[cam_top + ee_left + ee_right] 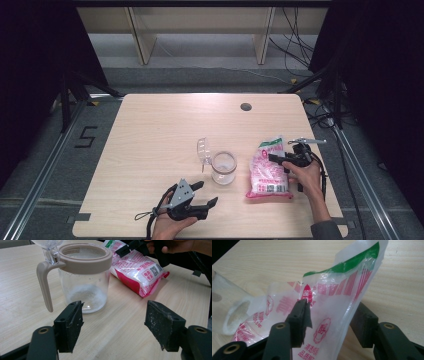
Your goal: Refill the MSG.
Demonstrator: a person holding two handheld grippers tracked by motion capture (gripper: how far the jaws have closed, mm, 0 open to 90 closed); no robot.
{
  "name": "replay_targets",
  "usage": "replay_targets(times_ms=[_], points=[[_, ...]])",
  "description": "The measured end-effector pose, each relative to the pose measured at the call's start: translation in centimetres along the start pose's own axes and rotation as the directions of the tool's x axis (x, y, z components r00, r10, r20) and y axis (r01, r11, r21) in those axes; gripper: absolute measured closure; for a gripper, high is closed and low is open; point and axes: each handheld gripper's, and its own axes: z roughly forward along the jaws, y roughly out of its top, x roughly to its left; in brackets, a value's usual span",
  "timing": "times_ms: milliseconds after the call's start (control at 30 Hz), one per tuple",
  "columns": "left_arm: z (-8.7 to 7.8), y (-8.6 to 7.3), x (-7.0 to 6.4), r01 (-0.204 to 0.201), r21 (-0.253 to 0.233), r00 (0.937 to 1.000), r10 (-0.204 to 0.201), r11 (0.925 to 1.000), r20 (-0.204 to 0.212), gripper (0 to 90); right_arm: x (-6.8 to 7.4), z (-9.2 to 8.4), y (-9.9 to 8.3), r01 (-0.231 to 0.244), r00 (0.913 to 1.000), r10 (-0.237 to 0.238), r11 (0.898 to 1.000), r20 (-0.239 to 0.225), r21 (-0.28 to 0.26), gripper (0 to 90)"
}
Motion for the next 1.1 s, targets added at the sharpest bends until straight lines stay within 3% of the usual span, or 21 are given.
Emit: replay_targets(times_ms=[33,67,167,200,233,267,300,367,400,433,500,533,567,600,633,667,700,767,800,1067,1100], points=[[0.0,0.0,0.0,0.001,-0.003,1.0,-0.001,1.0,-0.002,29.7,0.0,0.0,0.0,0.0,1.0,0.0,1.0,0.0,0.0,52.6],[0.0,0.0,0.1,-0.03,0.007,0.9995,0.03,0.9995,0.005,29.7,-0.1,0.1,0.0,-0.013,0.9999,0.013,1.0,-0.01,-0.004,55.9],[-0.1,0.0,-0.1,-0.002,0.009,1.0,0.002,1.0,0.004,29.7,0.0,0.0,0.0,-0.011,0.9999,0.011,1.0,-0.012,-0.005,58.7],[-0.2,0.1,0.1,-0.034,0.015,0.9994,0.034,0.9993,0.001,29.7,0.0,0.1,0.0,-0.007,0.9999,0.007,1.0,-0.011,-0.008,59.3],[-0.3,0.1,0.0,-0.023,0.013,0.9997,0.023,0.9997,0.001,29.7,0.0,0.2,0.0,-0.016,0.9996,0.016,1.0,-0.024,-0.015,59.6],[-0.2,0.1,-0.1,0.0,0.004,1.0,0.0,1.0,-0.003,29.7,0.4,0.3,-0.1,-0.061,0.9978,0.061,0.998,-0.025,-0.009,61.2],[-0.3,0.1,0.0,0.0,0.006,1.0,0.0,1.0,-0.002,29.7,0.4,0.3,-0.1,-0.061,0.9978,0.061,0.998,-0.025,-0.009,61.2],[-0.3,0.0,0.1,-0.011,0.004,0.9999,0.011,0.9999,0.003,29.7,0.4,0.2,0.0,-0.007,1.0,0.007,1.0,-0.002,-0.007,65.5],[-0.3,0.0,0.1,-0.011,0.004,0.9999,0.011,0.9999,0.003,29.7,0.4,0.2,0.0,0.001,1.0,-0.001,1.0,-0.007,-0.005,67.2],[-0.4,0.0,0.3,-0.035,0.019,0.9994,0.035,0.9992,-0.003,29.7,0.5,0.2,0.0,0.003,1.0,-0.003,1.0,-0.002,-0.006,69.1],[-0.4,0.0,0.4,-0.035,0.018,0.9994,0.035,0.9992,-0.003,29.8,0.6,0.1,0.0,0.002,0.9999,-0.002,1.0,0.011,0.001,72.5],[-0.3,0.0,0.2,-0.018,0.008,0.9998,0.018,0.9998,-0.003,29.9,0.8,0.0,0.0,-0.032,0.9995,0.032,0.999,0.002,0.006,73.9],[-0.3,0.0,0.2,-0.018,0.008,0.9998,0.018,0.9998,-0.003,30.0,0.7,0.2,-0.1,-0.033,0.9994,0.033,0.999,-0.007,-0.012,76.1],[-0.3,0.0,0.2,-0.011,0.005,0.9999,0.011,0.9999,0.003,30.2,0.7,0.0,0.0,-0.024,0.9997,0.024,1.0,0.004,-0.004,79.7],[-0.3,0.0,0.2,-0.011,0.005,0.9999,0.011,0.9999,0.003,30.3,0.4,0.0,0.0,0.014,0.9997,-0.015,1.0,-0.021,-0.024,82.1],[-0.3,0.1,0.2,-0.024,0.013,0.9997,0.024,0.9996,0.004,30.3,0.5,-0.1,0.0,0.02,0.9998,-0.02,1.0,0.009,-0.019,84.5],[-0.1,0.0,0.0,0.005,0.001,0.9999,-0.005,1.0,0.01,30.3,0.6,-0.2,0.0,0.03,0.9995,-0.03,0.999,-0.006,-0.023,86.2],[0.0,0.0,0.0,0.006,0.005,0.9999,-0.006,1.0,0.011,30.3,0.9,-0.1,0.0,0.029,0.9994,-0.03,0.999,-0.019,-0.034,88.2],[0.0,0.0,0.0,0.006,0.005,0.9999,-0.006,1.0,0.011,30.3,0.9,-0.1,0.0,0.049,0.9987,-0.05,0.998,-0.013,-0.04,88.8],[0.4,-0.1,-0.4,0.009,0.014,0.9994,-0.01,0.9999,0.034,31.8,1.5,-0.5,0.0,0.069,0.9976,-0.069,0.996,0.006,-0.048,90.0],[0.5,-0.2,-0.5,0.018,0.021,0.9991,-0.019,0.9996,0.037,32.1,1.6,-0.7,0.0,0.092,0.9957,-0.092,0.994,0.016,-0.057,90.0]])
